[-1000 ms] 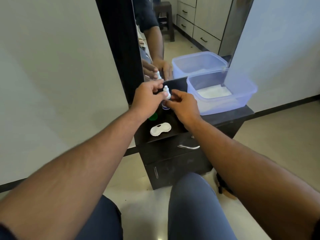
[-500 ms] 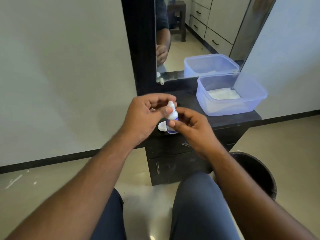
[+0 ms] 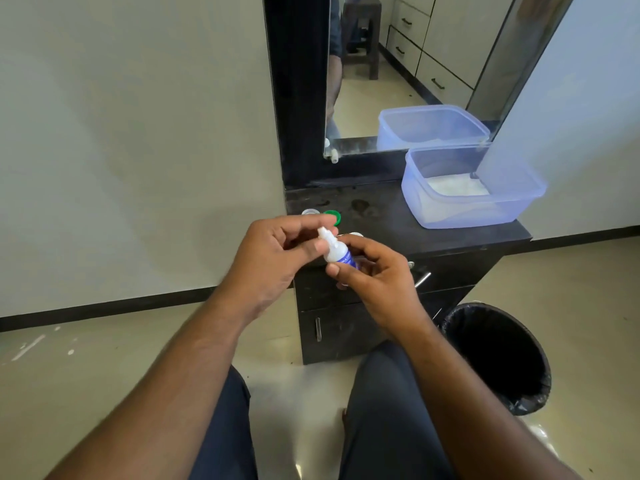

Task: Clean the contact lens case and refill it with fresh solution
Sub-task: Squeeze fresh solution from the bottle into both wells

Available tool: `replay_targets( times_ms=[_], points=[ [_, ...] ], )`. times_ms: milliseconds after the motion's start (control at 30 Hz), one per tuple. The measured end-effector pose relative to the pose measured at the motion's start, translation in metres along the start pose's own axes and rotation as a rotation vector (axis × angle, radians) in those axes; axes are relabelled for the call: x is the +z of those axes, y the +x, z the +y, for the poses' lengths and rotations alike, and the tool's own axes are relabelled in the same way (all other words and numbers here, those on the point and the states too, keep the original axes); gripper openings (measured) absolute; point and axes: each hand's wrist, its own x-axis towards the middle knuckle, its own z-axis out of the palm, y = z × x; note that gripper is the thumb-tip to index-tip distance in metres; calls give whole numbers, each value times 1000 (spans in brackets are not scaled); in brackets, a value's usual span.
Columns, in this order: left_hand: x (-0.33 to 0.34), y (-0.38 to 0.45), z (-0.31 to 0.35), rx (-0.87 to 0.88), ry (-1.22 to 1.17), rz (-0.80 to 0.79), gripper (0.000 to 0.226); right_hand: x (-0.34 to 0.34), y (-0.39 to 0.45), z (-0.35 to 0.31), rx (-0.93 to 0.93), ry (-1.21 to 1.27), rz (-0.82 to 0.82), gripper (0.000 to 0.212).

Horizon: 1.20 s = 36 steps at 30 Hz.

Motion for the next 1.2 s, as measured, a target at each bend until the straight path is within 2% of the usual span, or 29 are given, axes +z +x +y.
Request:
replay_targets(
  times_ms=[133, 267, 367, 467, 567, 667, 900, 1033, 1100, 1200],
  points=[
    [7, 4, -4, 23, 79, 201, 16, -6, 1, 2, 39, 52, 63, 36],
    [16, 9, -5, 23, 88, 318, 24, -8, 3, 5, 35, 72, 103, 41],
    [21, 9, -4, -34, 76, 347, 26, -10, 1, 2, 25, 60, 110, 35],
    [20, 9, -2, -123, -34, 200, 34, -11, 1, 1, 36, 98, 112, 33],
    [5, 13, -4, -86, -165, -75, 55, -12, 1, 3, 43, 150, 127, 32],
    [-5, 18, -3, -8, -170, -242, 45, -15, 1, 4, 63, 219, 137, 31],
    [5, 28, 7, 19, 180, 27, 11, -13, 3, 4, 87, 247, 132, 31],
    [9, 40, 15, 85, 325, 213, 32, -14, 5, 5, 110, 260, 177, 31],
    [8, 51, 19, 97, 349, 226, 23, -15, 5, 5, 126, 294, 219, 30],
    [11, 77, 16, 127, 524, 142, 11, -19, 5, 2, 137, 324, 268, 29]
  ],
)
